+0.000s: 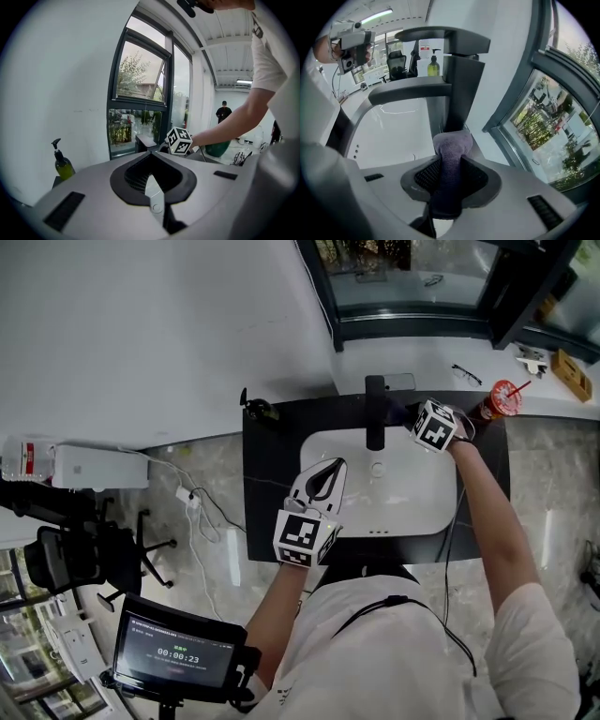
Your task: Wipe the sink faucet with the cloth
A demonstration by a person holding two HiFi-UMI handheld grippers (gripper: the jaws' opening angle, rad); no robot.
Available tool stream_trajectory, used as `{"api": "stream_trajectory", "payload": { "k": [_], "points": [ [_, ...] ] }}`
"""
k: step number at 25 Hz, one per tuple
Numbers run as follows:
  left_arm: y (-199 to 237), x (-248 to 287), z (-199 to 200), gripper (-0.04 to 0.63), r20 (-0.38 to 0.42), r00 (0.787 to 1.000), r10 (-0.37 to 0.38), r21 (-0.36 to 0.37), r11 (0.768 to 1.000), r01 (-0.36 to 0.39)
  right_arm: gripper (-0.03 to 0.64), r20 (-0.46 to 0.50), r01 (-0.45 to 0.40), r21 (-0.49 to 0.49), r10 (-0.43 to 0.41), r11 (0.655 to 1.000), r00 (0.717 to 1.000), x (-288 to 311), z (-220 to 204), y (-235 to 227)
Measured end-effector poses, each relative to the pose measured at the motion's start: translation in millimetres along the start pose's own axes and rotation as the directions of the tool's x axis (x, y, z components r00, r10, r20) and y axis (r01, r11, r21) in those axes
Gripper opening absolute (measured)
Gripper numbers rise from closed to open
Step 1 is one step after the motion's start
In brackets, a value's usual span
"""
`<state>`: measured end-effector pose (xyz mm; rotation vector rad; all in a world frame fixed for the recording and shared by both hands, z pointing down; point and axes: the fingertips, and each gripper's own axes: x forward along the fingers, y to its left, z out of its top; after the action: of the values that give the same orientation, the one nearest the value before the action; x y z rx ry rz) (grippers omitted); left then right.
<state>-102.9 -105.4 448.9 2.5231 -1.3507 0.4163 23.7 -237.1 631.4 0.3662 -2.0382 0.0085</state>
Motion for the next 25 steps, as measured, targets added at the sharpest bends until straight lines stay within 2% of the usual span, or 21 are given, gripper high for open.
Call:
{"api": "stream_trajectory", "payload": {
  "k": [7,14,18,21,22,23,25],
  "points": [
    [9.7,-5.5,-3.0,-0.005,0.006,1.000,0.025,-0.005,1.000,-0.024,0.114,0.150,-0.008,-0.051,0.015,0.999,0.989,-22.2,39.5,-1.6],
    [-2.5,1.5,1.9,-0.005,0.015,1.000,-0.018,0.005,1.000,0.018,0.114,0.293,0.088,-0.081,-0.061,0.993,0.954,-90.8,71.3,-15.8],
    [-10.6,5.8,6.2,-0.005,0.020,0.999,-0.044,0.013,0.999,0.043,0.114,0.427,0.086,0.009,-0.082,0.996,0.901,-131.1,88.6,-20.8],
    [-15.8,8.0,7.1,-0.005,0.023,0.998,-0.056,0.018,0.998,0.056,0.114,0.541,0.023,0.174,-0.115,0.985,0.833,-152.0,77.7,-27.3],
    [-17.3,8.5,6.6,-0.005,0.023,0.998,-0.059,0.019,0.998,0.059,0.114,0.558,-0.002,0.226,-0.127,0.974,0.820,-154.2,68.6,-27.1],
    [-18.3,8.6,6.1,-0.005,0.021,0.998,-0.062,0.020,0.998,0.061,0.114,0.555,-0.017,0.260,-0.134,0.965,0.821,-152.0,57.9,-24.4],
    [-19.2,8.1,5.2,-0.005,0.019,0.998,-0.065,0.019,0.998,0.064,0.114,0.504,-0.027,0.276,-0.120,0.961,0.855,-135.5,34.5,-11.7]
  ]
}}
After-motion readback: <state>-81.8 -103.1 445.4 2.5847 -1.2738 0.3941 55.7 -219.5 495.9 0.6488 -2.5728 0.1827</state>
